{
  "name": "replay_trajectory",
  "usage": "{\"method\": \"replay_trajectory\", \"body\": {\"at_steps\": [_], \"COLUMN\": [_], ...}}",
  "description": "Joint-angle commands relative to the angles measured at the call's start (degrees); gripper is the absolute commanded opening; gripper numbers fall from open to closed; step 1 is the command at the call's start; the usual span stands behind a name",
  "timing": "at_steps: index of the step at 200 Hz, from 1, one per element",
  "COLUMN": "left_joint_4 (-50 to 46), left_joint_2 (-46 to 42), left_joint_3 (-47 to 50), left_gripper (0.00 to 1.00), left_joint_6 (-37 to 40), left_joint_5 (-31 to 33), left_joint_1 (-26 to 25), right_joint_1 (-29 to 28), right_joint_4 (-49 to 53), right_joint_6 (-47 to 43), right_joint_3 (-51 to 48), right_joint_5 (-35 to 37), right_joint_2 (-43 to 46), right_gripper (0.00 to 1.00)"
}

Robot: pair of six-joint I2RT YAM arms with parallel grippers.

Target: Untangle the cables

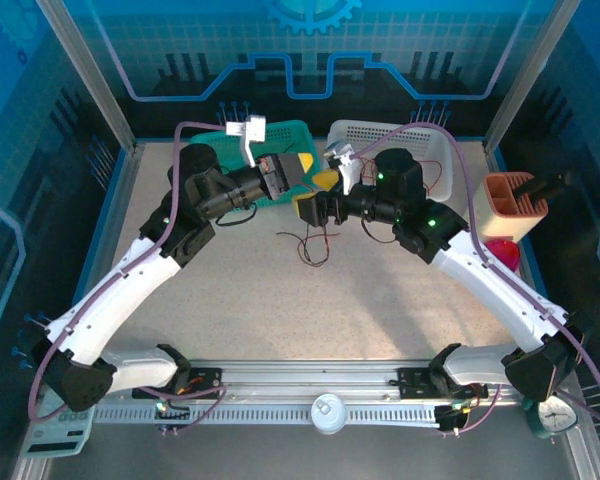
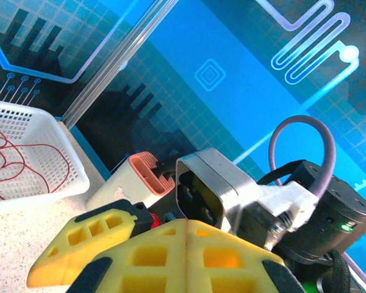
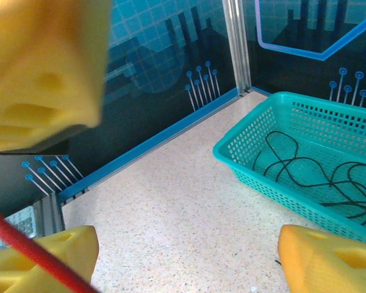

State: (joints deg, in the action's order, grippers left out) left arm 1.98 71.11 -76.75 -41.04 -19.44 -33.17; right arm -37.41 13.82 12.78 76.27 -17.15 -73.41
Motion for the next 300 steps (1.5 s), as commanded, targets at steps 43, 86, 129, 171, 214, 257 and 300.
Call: {"method": "replay_trajectory", "body": {"at_steps": [43, 86, 129, 171, 214, 257, 300], "left_joint_4": [3.2, 3.7, 4.0, 4.2, 4.3, 2.9, 1.4], "left_joint_2": [1.2, 1.6, 1.2, 0.1, -1.9, -5.7, -11.6], "left_joint_3": [-0.7, -1.0, -0.8, -0.6, -0.1, 1.2, 5.7], "left_gripper": [0.00, 0.00, 0.00, 0.12, 0.51, 0.99, 0.99], "left_joint_6": [-2.1, -2.5, -2.1, -0.6, 0.5, 3.8, 5.8], "left_joint_5": [-2.2, -2.4, -2.2, -0.7, 1.4, 4.6, 8.2], "left_joint_1": [-0.3, -0.3, -0.4, -0.4, -0.3, 0.0, 1.0], "right_joint_1": [-1.1, -1.0, -1.0, -0.9, -0.3, 0.4, 3.0], "right_joint_4": [-1.3, -1.0, -1.5, -1.0, 1.2, 3.9, 5.6], "right_joint_6": [-1.0, -1.4, -1.1, -1.2, -1.1, -0.7, 2.1], "right_joint_3": [3.3, 3.3, 3.5, 3.7, 5.5, 7.3, 9.9], "right_joint_5": [0.4, 0.7, 1.0, 2.4, 3.4, 4.7, 5.5], "right_joint_2": [-1.7, -1.7, -1.5, -1.1, -0.9, -1.0, -0.6], "right_gripper": [0.60, 0.19, 0.00, 0.00, 0.00, 0.00, 0.00]}}
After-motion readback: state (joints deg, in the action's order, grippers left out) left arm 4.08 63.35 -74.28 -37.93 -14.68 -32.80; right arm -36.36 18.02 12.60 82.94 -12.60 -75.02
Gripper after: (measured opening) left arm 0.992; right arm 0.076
